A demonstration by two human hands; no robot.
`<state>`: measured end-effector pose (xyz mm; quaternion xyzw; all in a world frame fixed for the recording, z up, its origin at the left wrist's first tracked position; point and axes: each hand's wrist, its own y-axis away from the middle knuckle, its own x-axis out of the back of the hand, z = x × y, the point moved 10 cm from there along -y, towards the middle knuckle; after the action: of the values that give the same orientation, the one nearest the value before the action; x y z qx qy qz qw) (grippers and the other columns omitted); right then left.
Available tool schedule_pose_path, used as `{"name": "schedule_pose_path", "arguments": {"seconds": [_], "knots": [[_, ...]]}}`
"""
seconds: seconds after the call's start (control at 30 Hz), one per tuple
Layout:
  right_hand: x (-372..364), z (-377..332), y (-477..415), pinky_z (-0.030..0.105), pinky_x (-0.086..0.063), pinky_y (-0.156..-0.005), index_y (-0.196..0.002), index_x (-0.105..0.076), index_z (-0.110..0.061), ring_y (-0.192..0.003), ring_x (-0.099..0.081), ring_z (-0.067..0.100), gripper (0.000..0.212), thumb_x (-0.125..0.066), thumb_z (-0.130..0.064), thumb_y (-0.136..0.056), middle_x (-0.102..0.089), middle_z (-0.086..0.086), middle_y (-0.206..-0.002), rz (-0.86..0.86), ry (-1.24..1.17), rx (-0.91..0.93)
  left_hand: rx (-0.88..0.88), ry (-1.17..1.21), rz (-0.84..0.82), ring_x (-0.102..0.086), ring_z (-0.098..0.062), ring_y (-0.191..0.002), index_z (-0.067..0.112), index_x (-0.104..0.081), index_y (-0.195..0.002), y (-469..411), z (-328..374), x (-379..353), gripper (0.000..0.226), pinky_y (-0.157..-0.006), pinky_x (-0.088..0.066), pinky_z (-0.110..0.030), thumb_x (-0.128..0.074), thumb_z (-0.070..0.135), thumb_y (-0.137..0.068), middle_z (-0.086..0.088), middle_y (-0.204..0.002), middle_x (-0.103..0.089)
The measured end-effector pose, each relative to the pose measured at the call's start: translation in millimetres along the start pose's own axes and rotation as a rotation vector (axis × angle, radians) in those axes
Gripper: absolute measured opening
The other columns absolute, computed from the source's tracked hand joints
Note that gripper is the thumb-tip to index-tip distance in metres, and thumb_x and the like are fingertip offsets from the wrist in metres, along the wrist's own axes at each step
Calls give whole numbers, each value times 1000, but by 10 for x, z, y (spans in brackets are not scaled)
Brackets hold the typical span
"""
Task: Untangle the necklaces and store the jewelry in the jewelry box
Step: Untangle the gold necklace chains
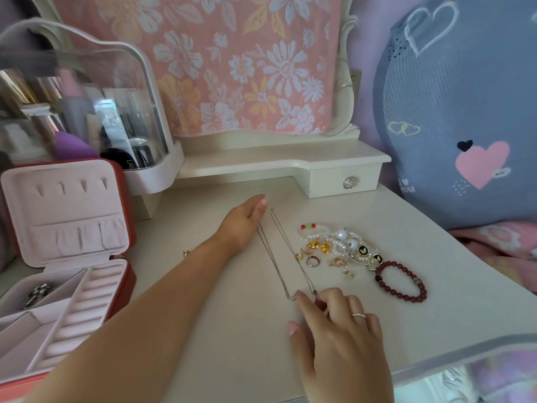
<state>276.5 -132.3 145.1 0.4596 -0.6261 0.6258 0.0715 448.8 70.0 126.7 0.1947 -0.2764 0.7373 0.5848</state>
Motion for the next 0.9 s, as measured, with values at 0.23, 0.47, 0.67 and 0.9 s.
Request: {"name": "schedule_pose_path", "arguments": {"seconds": [0.23, 0.47, 0.67, 0.9], "knots": [[12, -4, 19, 31, -39, -55, -89, -76, -23, -62, -57, 20, 39, -47, -40, -70, -57, -3, -75, 4, -34, 23, 2, -91, 165, -61, -14, -105, 14, -63, -117, 74, -34, 218, 38, -81, -36, -20, -34, 35, -105, 3, -107, -72], [36, -2, 32, 30, -38, -55, -89, -76, -22, -61, -56, 21, 37, -48, -38, -70, -57, -3, -75, 26, -61, 25, -33, -106, 96, -58, -11, -110, 22, -47, -139, 99, -33, 147, 41, -89, -36, -21, -33, 40, -104, 7, -113, -70], [16, -3, 16, 32, -41, -53, -88, -76, -20, -60, -56, 22, 40, -47, -40, -69, -56, -2, -73, 8, -24, -3, 40, -256, -58, -35, -24, -140, 26, -33, -149, 36, -129, -3, 57, -117, -21, -34, -23, 55, -101, 3, -145, -50], [-37, 2, 22, 32, -39, -53, -93, -75, -20, -62, -54, 23, 46, -46, -43, -67, -54, -2, -74, -36, 19, -27, -4, -419, -170, -16, -13, -147, 26, -19, -154, 49, -63, -135, 55, -117, -5, -31, -16, 47, -104, 9, -157, -29]]}}
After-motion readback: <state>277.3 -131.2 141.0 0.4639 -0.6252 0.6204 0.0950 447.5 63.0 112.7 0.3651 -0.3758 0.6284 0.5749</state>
